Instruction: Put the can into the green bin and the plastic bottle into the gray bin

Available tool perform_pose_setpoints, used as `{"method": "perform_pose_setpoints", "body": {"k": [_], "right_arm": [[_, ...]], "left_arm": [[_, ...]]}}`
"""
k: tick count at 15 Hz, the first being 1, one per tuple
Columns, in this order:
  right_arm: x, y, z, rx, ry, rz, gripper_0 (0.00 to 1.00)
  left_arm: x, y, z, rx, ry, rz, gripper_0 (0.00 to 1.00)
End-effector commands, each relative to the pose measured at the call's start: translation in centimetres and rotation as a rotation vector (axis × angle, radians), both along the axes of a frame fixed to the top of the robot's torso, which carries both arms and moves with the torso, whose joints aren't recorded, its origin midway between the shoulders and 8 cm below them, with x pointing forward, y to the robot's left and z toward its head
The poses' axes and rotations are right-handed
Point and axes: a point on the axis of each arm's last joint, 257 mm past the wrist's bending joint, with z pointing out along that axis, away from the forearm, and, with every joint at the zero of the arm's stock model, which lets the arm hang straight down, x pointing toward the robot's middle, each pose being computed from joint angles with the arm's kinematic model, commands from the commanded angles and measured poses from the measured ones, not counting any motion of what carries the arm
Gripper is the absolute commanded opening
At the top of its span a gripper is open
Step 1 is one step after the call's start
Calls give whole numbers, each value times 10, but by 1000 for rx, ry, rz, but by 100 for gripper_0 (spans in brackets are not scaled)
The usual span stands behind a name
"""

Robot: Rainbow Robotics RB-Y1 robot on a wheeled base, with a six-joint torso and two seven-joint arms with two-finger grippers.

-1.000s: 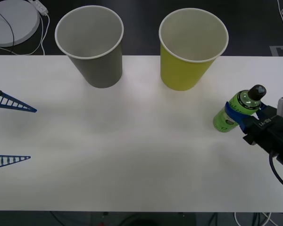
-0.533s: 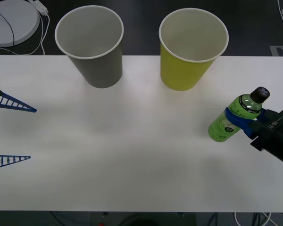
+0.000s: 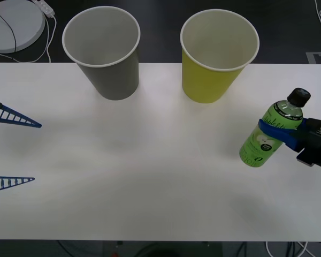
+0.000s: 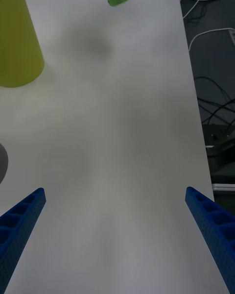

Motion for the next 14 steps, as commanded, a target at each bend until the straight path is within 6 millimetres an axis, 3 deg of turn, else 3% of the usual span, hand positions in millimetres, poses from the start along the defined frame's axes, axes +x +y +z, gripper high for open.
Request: {"method": "perform_pose_setpoints", "body": {"k": [1, 14], "right_arm": [[-5, 8, 12, -4, 45, 7, 0], [-11, 23, 47, -179, 137, 99, 0]], "left_arm": [[0, 0, 0, 0, 0, 0, 100], [0, 0, 0, 0, 0, 0, 100]]}}
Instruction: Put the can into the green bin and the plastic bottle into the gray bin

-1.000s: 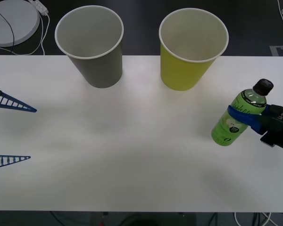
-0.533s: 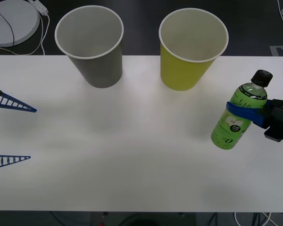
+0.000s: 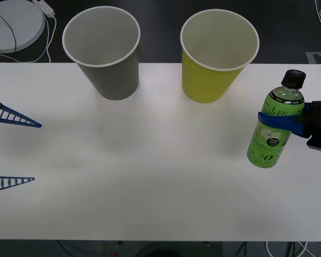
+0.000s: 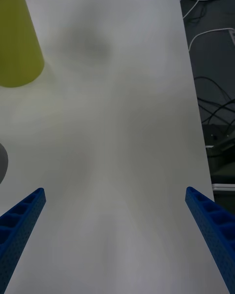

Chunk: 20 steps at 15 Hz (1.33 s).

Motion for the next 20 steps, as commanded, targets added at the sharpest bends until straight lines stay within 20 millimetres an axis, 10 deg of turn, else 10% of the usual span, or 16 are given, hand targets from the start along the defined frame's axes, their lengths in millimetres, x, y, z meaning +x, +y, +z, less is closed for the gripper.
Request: {"method": "perform_pose_setpoints", "body": {"k": [1, 20], "right_arm": [[0, 3, 10, -38, 1, 25, 0], [1, 82, 72, -184, -168, 267, 0]], "left_arm": [[0, 0, 0, 0, 0, 0, 100], [0, 0, 0, 0, 0, 0, 100]]}}
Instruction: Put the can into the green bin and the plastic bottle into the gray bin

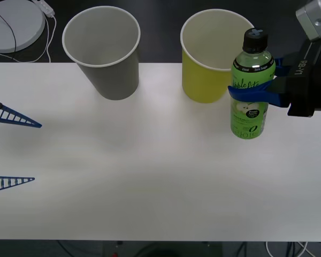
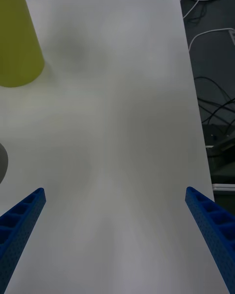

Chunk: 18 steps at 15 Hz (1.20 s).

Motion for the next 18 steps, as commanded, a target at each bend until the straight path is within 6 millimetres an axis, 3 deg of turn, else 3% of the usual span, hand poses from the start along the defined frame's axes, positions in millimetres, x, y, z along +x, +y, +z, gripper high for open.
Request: {"method": "perform_pose_setpoints", "body": {"k": [1, 8, 11, 18], "right_arm": [[-4, 13, 0, 18, 34, 7, 0], [-4, 44, 4, -10, 2, 26, 0], [1, 67, 9, -5, -17, 50, 0], [39, 106, 27, -44, -38, 38, 0]], "left_arm": [[0, 0, 0, 0, 0, 0, 100], [0, 0, 0, 0, 0, 0, 100], [0, 0, 0, 0, 0, 0, 100], [0, 0, 0, 0, 0, 0, 100]]}}
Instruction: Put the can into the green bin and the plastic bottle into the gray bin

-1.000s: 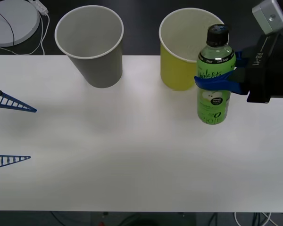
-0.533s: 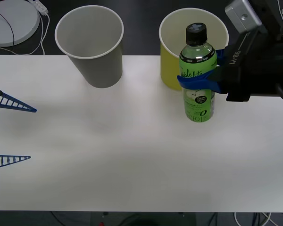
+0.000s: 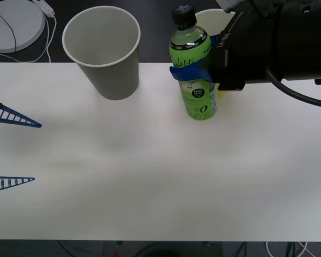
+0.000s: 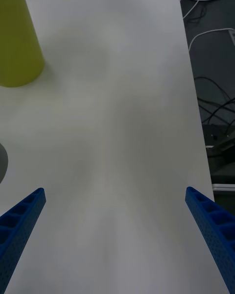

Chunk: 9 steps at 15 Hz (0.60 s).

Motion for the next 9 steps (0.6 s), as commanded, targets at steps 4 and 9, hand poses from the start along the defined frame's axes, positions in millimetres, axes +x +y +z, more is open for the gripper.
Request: {"method": "perform_pose_setpoints", "body": {"k": [4, 9], "right_arm": [[43, 31, 11, 9, 5, -35, 0], [67, 42, 30, -56, 16, -90, 0]], "left_arm": [[0, 0, 0, 0, 0, 0, 100], [0, 0, 0, 0, 0, 0, 100]]}}
